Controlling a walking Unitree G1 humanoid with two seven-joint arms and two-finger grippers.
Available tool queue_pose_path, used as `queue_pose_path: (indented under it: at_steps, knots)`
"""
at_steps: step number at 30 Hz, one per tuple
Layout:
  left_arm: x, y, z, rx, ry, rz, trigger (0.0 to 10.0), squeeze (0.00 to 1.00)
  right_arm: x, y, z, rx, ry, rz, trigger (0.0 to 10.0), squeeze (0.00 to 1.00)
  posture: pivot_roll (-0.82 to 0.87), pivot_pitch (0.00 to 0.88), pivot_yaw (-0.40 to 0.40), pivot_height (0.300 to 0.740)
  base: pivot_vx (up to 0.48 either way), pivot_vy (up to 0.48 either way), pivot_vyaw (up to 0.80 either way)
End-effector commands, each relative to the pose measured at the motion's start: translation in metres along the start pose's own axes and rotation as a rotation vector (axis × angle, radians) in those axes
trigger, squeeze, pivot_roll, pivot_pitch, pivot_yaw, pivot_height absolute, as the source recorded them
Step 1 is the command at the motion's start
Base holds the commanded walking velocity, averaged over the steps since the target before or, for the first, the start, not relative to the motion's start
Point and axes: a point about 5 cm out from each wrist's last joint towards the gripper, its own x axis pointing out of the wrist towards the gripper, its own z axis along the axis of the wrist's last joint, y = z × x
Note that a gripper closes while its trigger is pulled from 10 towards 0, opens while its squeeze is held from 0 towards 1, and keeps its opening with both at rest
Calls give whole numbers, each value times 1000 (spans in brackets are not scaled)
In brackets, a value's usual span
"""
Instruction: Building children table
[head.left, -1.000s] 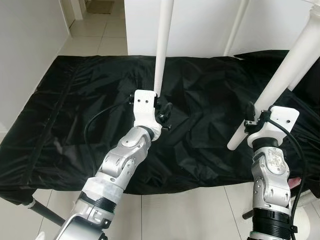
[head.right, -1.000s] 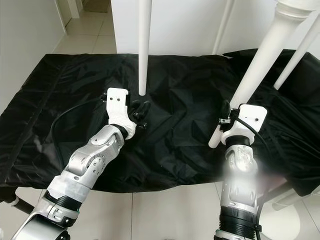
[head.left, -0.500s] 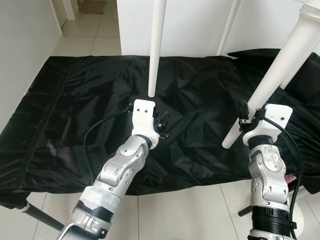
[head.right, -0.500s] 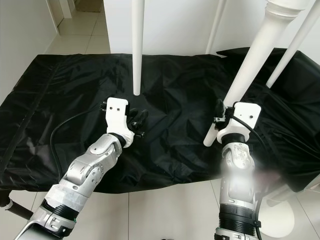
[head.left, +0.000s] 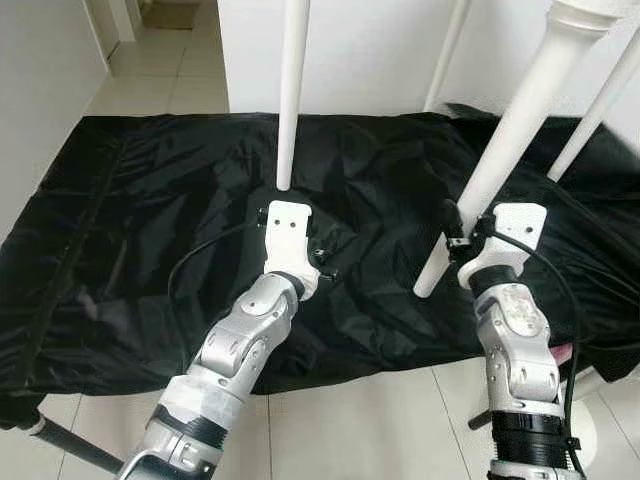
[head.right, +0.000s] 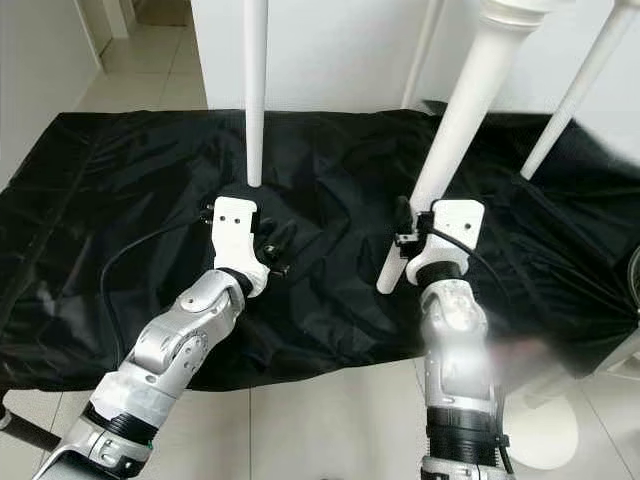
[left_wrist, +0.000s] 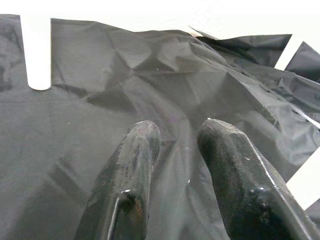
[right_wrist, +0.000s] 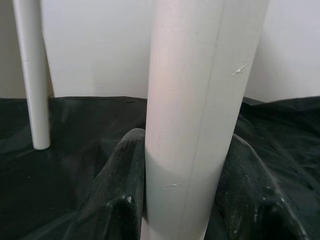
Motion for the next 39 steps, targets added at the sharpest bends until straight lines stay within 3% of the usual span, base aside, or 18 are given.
queue_pose_path:
  at_steps: [1,27,28,30,31,35,39]
  knots:
    - [0,-10,1,11,-10,-135,10000,0,-6,40,-21,-32,113,242,10000,0,10,51,-52,740,0,0,0]
    - [2,-13,4,-1,-28,-140,10000,0,-1,36,-16,-57,106,262,10000,0,14,41,-64,740,0,0,0]
    - [2,-14,4,-1,-29,-140,10000,0,-1,36,-15,-64,94,268,3412,0,14,41,-65,740,0,0,0]
    - [2,-14,4,-1,-30,-141,10000,0,0,36,-13,-70,79,275,3412,0,14,41,-65,740,0,0,0]
    - [2,-14,4,-4,-30,-140,10000,0,2,34,-7,-126,46,277,0,0,14,41,-68,740,0,0,0]
    - [3,-14,4,-8,-32,-135,10000,0,7,30,8,-246,-35,290,0,0,10,42,-68,740,0,0,0]
    - [3,-14,4,-11,-34,-134,10000,0,10,30,16,-295,-72,309,0,0,10,43,-68,740,0,0,0]
